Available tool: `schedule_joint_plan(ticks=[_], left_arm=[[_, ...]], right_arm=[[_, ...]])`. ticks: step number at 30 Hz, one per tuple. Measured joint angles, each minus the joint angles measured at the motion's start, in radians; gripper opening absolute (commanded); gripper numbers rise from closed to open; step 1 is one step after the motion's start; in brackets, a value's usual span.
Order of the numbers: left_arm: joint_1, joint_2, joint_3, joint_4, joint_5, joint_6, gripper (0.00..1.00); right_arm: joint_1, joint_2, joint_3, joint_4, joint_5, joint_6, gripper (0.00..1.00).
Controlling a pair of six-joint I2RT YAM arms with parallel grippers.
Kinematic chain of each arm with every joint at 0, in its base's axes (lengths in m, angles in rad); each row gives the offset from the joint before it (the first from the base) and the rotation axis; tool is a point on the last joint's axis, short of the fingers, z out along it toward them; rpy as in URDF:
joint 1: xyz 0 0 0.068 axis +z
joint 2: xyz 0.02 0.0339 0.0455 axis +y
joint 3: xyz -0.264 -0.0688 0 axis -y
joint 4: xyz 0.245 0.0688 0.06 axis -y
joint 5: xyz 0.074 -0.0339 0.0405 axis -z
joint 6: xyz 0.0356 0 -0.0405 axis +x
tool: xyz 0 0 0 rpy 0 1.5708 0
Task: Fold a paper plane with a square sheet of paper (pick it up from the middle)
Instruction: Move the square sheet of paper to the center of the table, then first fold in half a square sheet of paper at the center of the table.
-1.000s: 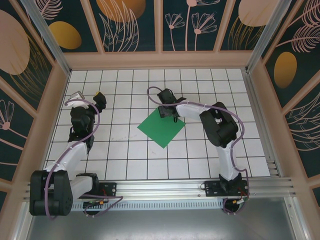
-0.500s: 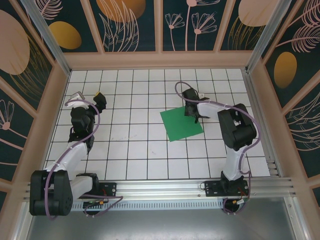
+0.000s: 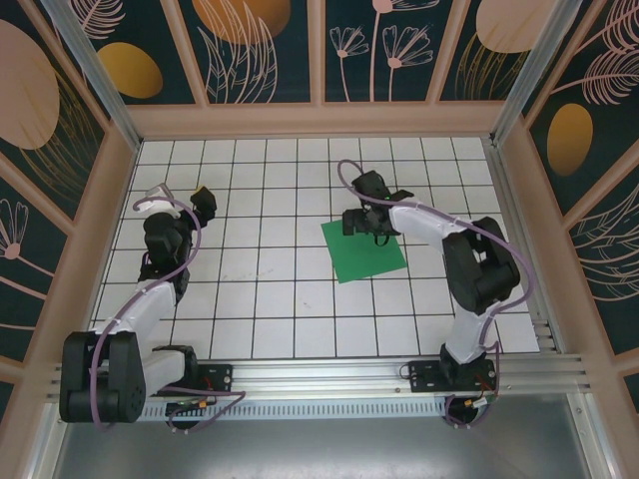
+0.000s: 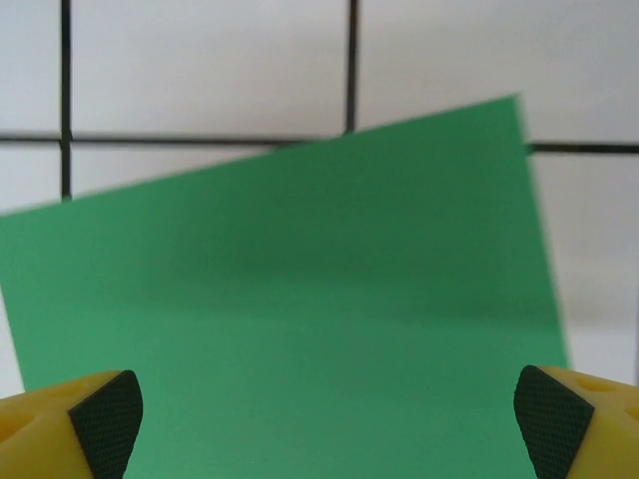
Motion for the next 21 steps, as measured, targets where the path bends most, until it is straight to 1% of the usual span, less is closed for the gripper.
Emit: schedule_joint_plan(ticks=[6,16,21], left_arm=[[0.0,0.01,0.0,0.0,0.005,-0.003,0.99],[0.0,0.017,0.0,0.0,0.008,-0.004,0.98],[0.0,0.018,0.0,0.0,0.008,-0.004,0.98]], right_arm=[[0.004,0.079,0.002,-0.041,-0.021,-0.039,0.99],[0.004,0.103,0.026,-0.041,-0.031,-0.069,0.98],[0.004,0.099,0.005,-0.011,-0.034,-0.072,0.95]])
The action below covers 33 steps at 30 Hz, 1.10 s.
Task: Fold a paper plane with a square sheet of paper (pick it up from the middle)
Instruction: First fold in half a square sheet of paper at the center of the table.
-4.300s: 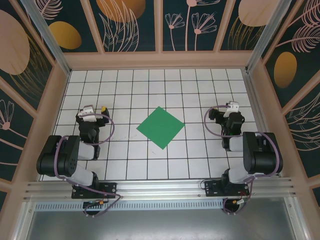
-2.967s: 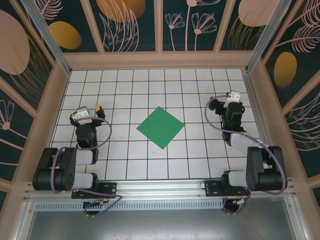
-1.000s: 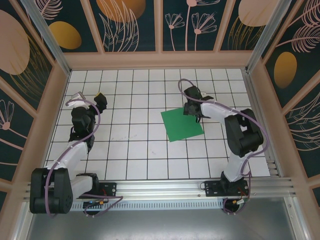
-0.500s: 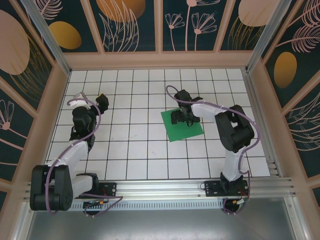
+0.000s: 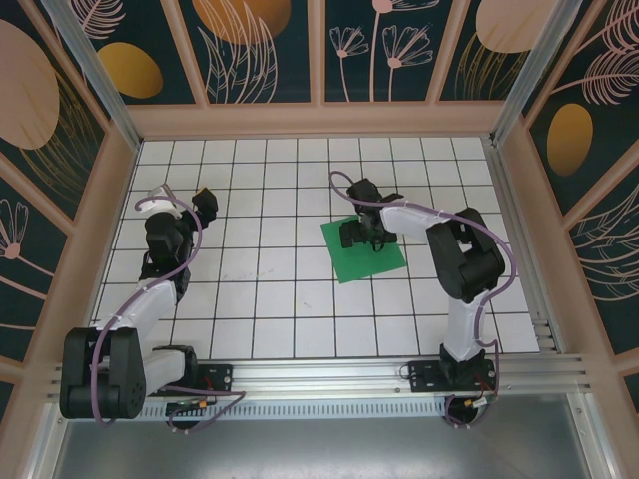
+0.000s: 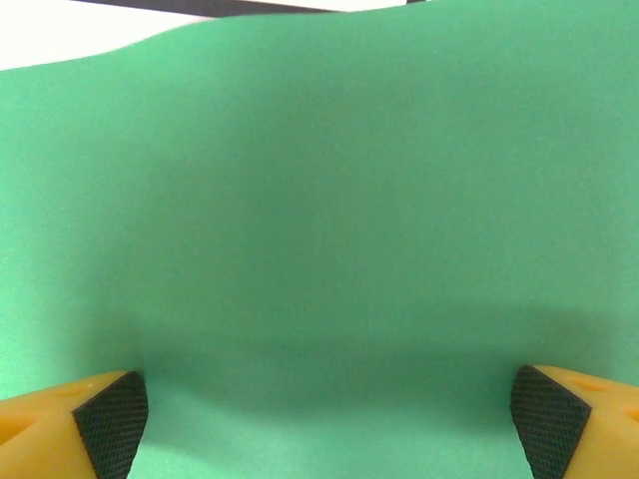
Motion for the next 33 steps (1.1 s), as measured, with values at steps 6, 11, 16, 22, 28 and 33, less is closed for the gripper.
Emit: schedule_joint_plan(ticks=[6,11,16,22,28,33], left_arm=[[0.0,0.005,0.0,0.0,0.0,0.0,0.99],[0.0,0.006,0.0,0.0,0.005,-0.004,0.98],[0.0,0.008,0.0,0.0,0.022,-0.014,0.99],[0.0,0.047,0.001,0.003,0.102,-0.044,0.97],[0.0,0.167,0.035,0.003,0.274,-0.117,0.87],[-0.007,0.26,0.058,0.018,0.399,-0.204,0.86]], right_arm=[[-0.001,-0.019,-0.039,0.05,0.001,0.0,0.92],[-0.006,-0.024,-0.045,0.058,0.0,0.001,0.87],[-0.012,-0.028,-0.044,0.058,-0.005,0.002,0.65],[-0.02,-0.049,-0.05,0.091,-0.139,0.058,0.44],[-0.017,-0.11,-0.09,0.255,-0.376,0.183,0.36],[-0.017,-0.137,-0.115,0.422,-0.522,0.278,0.35]])
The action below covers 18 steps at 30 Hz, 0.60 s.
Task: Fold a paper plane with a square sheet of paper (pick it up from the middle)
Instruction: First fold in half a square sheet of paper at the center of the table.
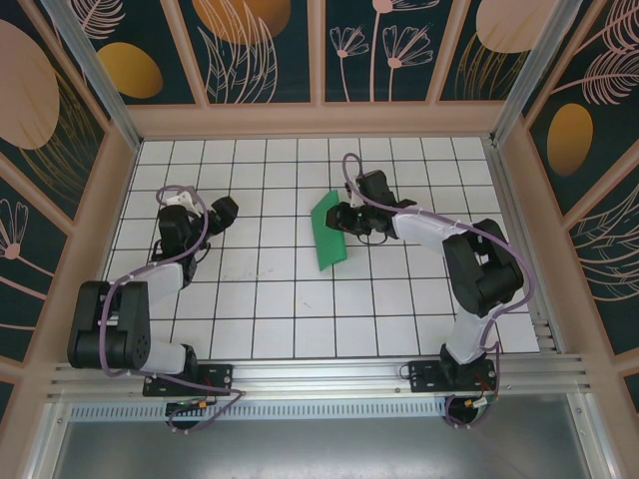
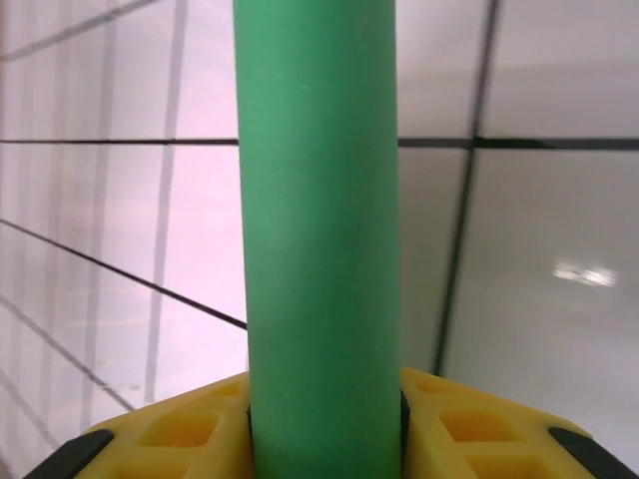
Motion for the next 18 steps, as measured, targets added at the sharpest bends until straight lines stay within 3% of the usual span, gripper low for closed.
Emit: schedule_joint_plan(ticks=[18], left_arm=[[-0.285,0.329,0.132,0.19,0.283,-0.283,0.81]], right_arm=[[-0.106,0.0,-0.154,0.307,-0.314,0.191,0.33]])
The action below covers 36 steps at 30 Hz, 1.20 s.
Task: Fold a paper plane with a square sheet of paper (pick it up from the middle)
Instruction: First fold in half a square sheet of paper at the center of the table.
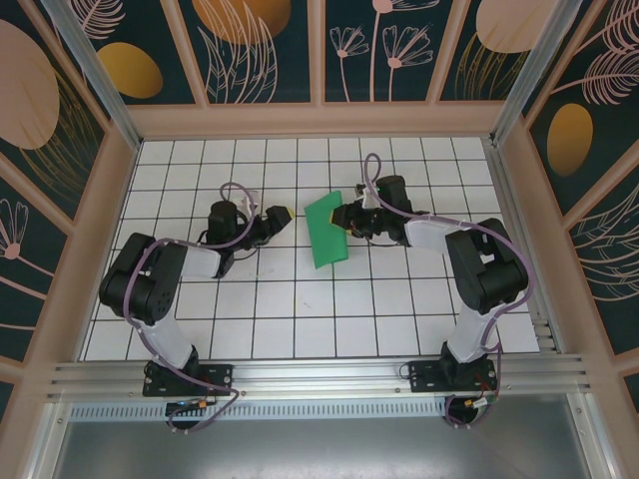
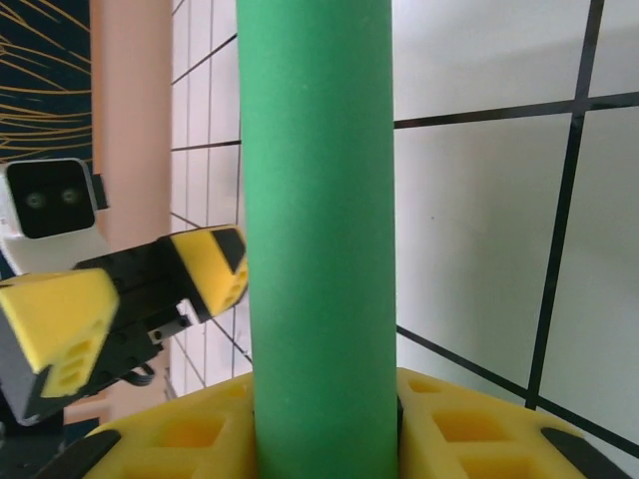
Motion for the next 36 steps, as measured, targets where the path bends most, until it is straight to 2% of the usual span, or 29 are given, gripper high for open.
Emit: schedule_joint_plan(ticks=[10,17,22,30,32,36], left_arm=[[-0.06,0.139,0.036,0.224,0.073,-0.169,0.53],[-0.077,0.166,0.059,0.275,0.082,-0.203,0.43],[-0.085,0.184,0.079,0.298,0.092,-0.22,0.3],[-0.09,0.23,0.092,0.332,0.096,-0.241,0.04],[-0.09,0.235,0.094,0.328,0.095,-0.236,0.0],[-0.092,0.235,0.106,0.294,0.095,-0.211,0.0]], right_arm=[[-0.04,0.0,-0.053,0.164,-0.122,0.129,0.33],[-0.042,0.0,-0.058,0.208,-0.148,0.165,0.33],[-0.045,0.0,-0.067,0.218,-0.149,0.169,0.33],[-0.045,0.004,-0.072,0.211,-0.15,0.159,0.34],[-0.045,0.012,-0.072,0.196,-0.145,0.145,0.34],[-0.045,0.038,-0.072,0.153,-0.124,0.108,0.35]])
